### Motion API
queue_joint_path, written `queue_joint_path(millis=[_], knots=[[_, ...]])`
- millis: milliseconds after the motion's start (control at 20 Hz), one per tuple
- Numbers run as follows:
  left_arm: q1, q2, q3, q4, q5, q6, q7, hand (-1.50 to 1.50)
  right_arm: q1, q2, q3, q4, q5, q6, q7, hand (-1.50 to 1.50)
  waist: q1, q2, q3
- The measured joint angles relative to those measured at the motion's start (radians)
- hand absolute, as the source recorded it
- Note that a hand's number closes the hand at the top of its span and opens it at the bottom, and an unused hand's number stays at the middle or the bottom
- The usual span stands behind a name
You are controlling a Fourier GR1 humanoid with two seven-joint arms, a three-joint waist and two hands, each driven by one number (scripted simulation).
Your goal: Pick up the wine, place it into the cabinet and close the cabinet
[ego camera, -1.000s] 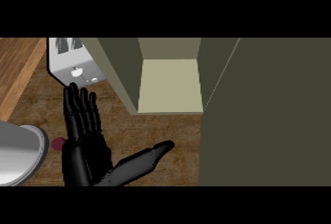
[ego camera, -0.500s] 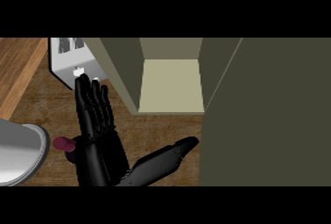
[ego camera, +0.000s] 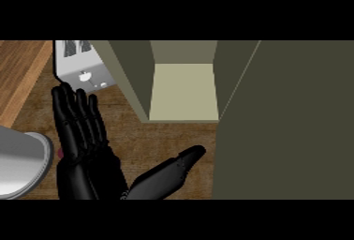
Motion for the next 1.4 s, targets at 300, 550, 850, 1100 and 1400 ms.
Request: queue_joint_path(millis=[300, 550, 850, 1100, 1400], knots=[[0.045, 0.0, 0.014, -0.101, -0.123, -0.052, 0.114, -1.5, -0.037, 0.007, 0.01, -0.005, 0.015, -0.028, 0.031, -1.5, 0.001, 0.0, 0.0], [0.119, 0.004, 0.003, -0.18, -0.198, -0.083, 0.156, -1.5, -0.075, 0.002, 0.009, -0.015, 0.025, -0.052, 0.082, -1.5, 0.001, 0.001, -0.001], [0.219, 0.02, 0.007, -0.264, -0.216, -0.105, 0.148, -1.5, -0.078, -0.015, -0.026, -0.023, 0.03, -0.039, 0.096, -1.5, -0.002, 0.001, -0.001], [0.284, 0.056, 0.027, -0.264, -0.168, -0.084, 0.118, -1.5, -0.087, -0.008, -0.021, -0.025, 0.038, -0.042, 0.105, -1.5, -0.004, 0.002, -0.002], [0.352, 0.126, 0.056, -0.253, -0.09, -0.033, 0.081, -1.5, -0.084, -0.002, -0.014, -0.028, 0.041, -0.028, 0.098, -1.5, -0.006, 0.003, -0.002]])
